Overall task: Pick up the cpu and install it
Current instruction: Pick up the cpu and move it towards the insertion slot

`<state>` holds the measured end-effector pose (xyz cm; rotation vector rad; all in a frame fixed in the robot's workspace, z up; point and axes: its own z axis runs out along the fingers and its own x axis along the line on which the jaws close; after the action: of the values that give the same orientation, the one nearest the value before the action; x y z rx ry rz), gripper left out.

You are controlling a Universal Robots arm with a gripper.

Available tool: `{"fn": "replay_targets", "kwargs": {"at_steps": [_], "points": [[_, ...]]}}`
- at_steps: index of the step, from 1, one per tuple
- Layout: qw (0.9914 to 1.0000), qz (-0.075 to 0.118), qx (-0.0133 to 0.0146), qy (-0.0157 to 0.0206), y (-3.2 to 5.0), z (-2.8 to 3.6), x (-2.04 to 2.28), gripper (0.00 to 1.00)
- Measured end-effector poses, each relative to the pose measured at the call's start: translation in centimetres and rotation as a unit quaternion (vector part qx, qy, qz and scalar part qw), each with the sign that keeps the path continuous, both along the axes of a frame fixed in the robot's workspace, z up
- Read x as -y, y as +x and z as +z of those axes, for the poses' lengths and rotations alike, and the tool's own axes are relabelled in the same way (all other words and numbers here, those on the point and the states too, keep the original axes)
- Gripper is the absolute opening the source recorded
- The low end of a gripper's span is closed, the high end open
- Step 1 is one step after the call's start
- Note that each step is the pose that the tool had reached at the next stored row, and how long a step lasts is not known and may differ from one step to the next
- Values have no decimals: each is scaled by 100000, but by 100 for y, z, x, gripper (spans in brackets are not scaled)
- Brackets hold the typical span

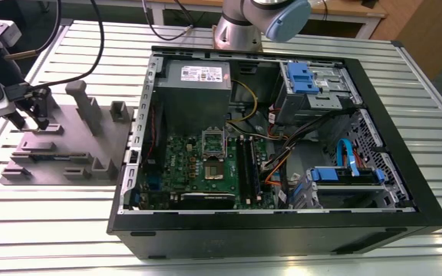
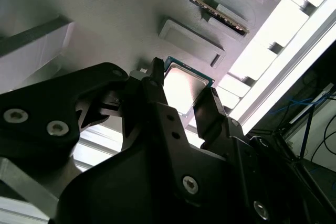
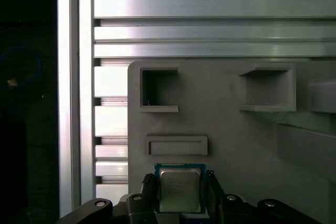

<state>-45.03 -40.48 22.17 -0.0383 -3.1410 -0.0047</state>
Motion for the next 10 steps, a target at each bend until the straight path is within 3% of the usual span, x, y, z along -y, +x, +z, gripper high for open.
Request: {"fn": "replay_targets", "kwargs": {"at_steps": [10], "points": [[100000,-2,-5,-2,0,19,0,47]]}}
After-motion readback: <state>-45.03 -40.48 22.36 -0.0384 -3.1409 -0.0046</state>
